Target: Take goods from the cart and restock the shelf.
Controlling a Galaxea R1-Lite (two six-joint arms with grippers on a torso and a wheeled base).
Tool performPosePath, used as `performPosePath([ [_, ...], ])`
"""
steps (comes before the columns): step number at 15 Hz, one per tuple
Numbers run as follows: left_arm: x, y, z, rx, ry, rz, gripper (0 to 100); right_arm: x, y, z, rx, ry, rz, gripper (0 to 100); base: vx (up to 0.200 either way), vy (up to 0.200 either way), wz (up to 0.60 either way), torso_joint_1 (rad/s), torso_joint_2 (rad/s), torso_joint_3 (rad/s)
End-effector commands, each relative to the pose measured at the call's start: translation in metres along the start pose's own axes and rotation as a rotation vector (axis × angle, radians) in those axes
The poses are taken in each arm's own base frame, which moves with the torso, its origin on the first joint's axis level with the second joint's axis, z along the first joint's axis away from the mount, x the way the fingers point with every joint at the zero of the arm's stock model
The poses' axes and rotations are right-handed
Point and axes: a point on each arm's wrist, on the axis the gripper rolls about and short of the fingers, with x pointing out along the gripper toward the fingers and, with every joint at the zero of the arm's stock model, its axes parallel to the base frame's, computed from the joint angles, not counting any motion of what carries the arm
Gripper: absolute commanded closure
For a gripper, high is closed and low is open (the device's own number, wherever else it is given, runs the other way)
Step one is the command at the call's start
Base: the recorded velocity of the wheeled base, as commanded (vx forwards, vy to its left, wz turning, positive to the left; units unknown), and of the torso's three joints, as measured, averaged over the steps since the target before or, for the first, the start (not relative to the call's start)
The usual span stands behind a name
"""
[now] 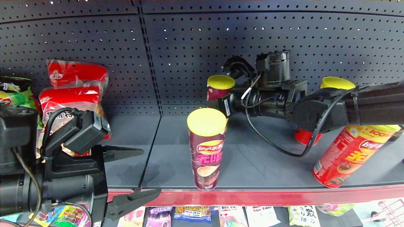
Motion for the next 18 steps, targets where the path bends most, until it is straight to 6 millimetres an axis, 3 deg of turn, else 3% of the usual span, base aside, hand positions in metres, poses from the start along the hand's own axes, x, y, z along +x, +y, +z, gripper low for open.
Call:
performPosePath([
  [1,0.000,0.000,0.000,0.000,0.001,0.000,0,-0.001,0.000,0.000,0.000,0.001,0.000,0,0.000,0.000,0.00,0.000,0.00,0.000],
  [5,0.001,0.001,0.000,-0.002,0.004,-0.001,0,-0.006,0.003,0.002,0.001,-0.002,0.000,0,0.000,0.000,0.00,0.000,0.00,0.000],
  [8,0.003,0.002,0.000,-0.003,0.007,0.000,0,-0.028,0.005,0.004,0.009,-0.004,-0.005,0,0.000,0.000,0.00,0.000,0.00,0.000],
  [13,0.009,0.005,0.000,-0.009,0.020,-0.004,0,-0.079,0.009,0.004,0.009,-0.006,-0.020,0,0.000,0.000,0.00,0.000,0.00,0.000],
  [18,0.009,0.004,-0.002,-0.011,0.024,-0.005,0,-0.110,0.014,0.015,0.001,-0.041,-0.034,0,0.000,0.000,0.00,0.000,0.00,0.000],
])
